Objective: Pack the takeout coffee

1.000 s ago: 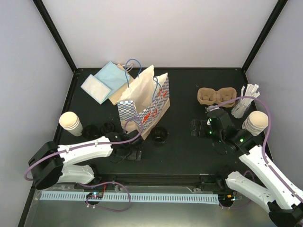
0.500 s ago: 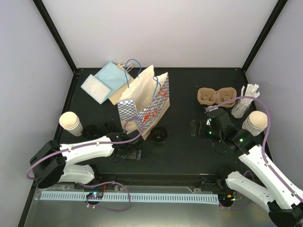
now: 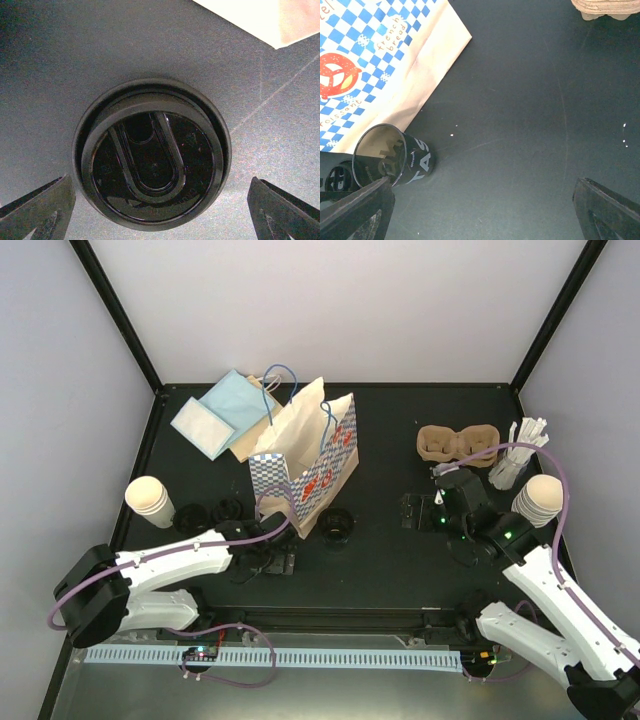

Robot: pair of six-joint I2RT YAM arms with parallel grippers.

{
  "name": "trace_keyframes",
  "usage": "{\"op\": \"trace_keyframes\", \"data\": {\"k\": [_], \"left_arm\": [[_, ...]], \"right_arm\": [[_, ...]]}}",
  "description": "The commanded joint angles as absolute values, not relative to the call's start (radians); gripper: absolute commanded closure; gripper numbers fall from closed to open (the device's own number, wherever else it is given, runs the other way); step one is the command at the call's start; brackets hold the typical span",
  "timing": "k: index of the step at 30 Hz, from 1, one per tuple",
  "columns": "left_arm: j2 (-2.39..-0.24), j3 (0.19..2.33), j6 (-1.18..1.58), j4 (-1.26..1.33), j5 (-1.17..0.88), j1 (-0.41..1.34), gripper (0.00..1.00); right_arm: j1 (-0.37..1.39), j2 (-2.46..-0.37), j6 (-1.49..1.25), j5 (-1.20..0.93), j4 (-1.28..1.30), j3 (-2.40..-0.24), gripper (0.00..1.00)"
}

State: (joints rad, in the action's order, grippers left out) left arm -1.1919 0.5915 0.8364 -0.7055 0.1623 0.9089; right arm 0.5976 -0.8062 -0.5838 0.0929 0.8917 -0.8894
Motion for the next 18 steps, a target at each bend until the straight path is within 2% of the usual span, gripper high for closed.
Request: {"op": "trace_keyframes", "data": {"k": [1,13,18], "left_arm": [[-1.201,0.598,0.814,-0.688,0.17,0.902,0.03],[-1.227,0.598,0.798,-0.665,0.155,0.903,0.02],[-1.262,0.601,0.801,-0.658,0.156,0.903,0.09]], "right_arm": [[0.592,-0.811,-0.576,0.08,0.864,-0.884,0.0],[0.592,-0.822,-0.574,0.069,0.859,-0.884,0.0],[0.592,-0.821,-0.574,0.068,0.858,-0.882,0.0]]}}
